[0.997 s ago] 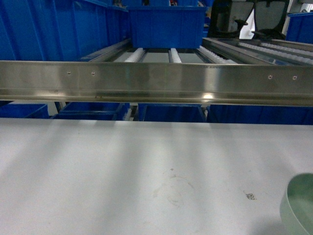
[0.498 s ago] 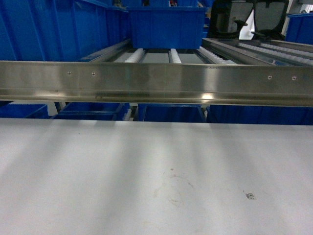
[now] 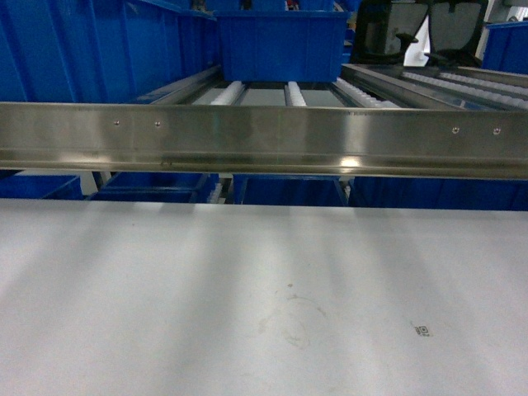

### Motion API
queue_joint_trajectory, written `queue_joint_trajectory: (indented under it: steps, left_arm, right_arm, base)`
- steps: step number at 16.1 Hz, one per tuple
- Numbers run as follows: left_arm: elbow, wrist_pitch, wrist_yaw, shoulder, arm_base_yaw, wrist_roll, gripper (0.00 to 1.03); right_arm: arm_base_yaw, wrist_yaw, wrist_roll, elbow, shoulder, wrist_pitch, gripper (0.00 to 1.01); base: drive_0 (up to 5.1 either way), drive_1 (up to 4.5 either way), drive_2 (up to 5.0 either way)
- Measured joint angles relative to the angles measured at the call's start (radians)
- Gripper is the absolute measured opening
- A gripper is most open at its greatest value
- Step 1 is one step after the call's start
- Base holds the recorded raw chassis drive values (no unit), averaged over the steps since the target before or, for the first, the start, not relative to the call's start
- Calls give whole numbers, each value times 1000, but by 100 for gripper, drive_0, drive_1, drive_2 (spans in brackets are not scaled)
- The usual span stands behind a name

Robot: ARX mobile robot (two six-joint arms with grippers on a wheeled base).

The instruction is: Place green bowl on second shelf with right arm

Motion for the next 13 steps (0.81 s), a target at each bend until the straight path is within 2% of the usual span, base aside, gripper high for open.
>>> queue_joint_trajectory:
  steps: [7, 13]
  left_arm:
    - [0, 0, 0, 0, 0, 0, 98]
    - [0, 0, 1, 0, 0, 0, 98]
  right_arm:
    - [0, 0, 0, 0, 0, 0, 2]
    - [-6, 0, 0, 0, -1, 1, 2]
  base:
    - [0, 0, 0]
    - [-452, 177, 288]
